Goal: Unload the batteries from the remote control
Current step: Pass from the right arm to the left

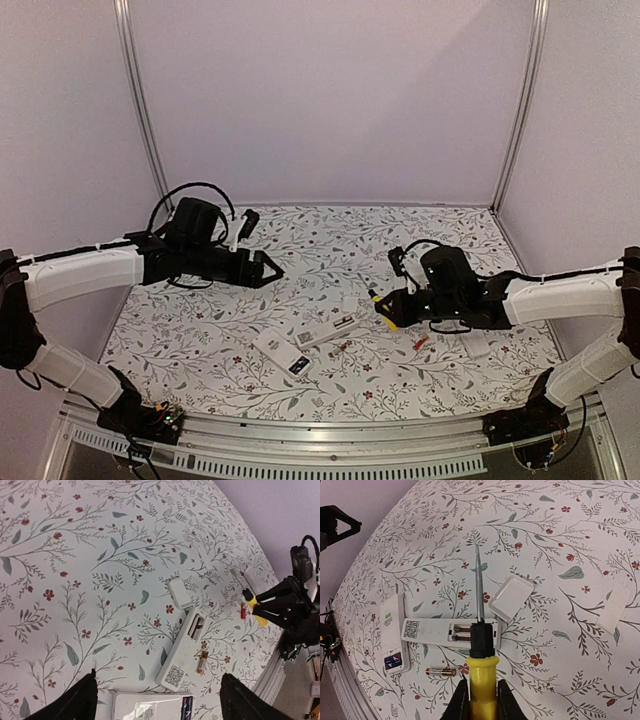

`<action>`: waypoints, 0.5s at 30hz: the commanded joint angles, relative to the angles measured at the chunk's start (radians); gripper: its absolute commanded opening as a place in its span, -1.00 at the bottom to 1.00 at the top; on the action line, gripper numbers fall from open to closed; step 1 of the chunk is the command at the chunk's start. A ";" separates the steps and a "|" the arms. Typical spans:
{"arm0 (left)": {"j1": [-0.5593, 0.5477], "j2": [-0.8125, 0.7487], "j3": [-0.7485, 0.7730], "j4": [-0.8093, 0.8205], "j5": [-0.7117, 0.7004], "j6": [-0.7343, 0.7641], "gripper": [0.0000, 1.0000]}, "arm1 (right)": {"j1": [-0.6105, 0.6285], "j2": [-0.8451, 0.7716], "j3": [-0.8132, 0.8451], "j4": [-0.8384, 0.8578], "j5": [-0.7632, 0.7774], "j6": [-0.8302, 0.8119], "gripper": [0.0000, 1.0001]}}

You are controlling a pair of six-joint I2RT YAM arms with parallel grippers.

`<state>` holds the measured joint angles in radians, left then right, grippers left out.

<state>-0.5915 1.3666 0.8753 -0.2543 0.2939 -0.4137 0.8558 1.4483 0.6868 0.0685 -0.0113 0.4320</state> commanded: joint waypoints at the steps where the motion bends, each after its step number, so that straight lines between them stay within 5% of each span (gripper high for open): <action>1: -0.075 -0.027 0.070 0.097 0.119 0.042 0.69 | -0.025 -0.091 0.013 0.078 -0.261 -0.070 -1.00; 8: -0.139 -0.023 0.106 0.237 0.309 -0.008 0.74 | -0.026 -0.084 0.082 0.117 -0.578 -0.106 -1.00; 15: -0.155 0.020 0.110 0.201 0.311 0.002 0.75 | -0.023 -0.060 0.108 0.173 -0.718 -0.084 -1.00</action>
<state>-0.7345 1.3521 0.9783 -0.0452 0.5747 -0.4152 0.8326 1.3640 0.7628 0.1947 -0.5957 0.3504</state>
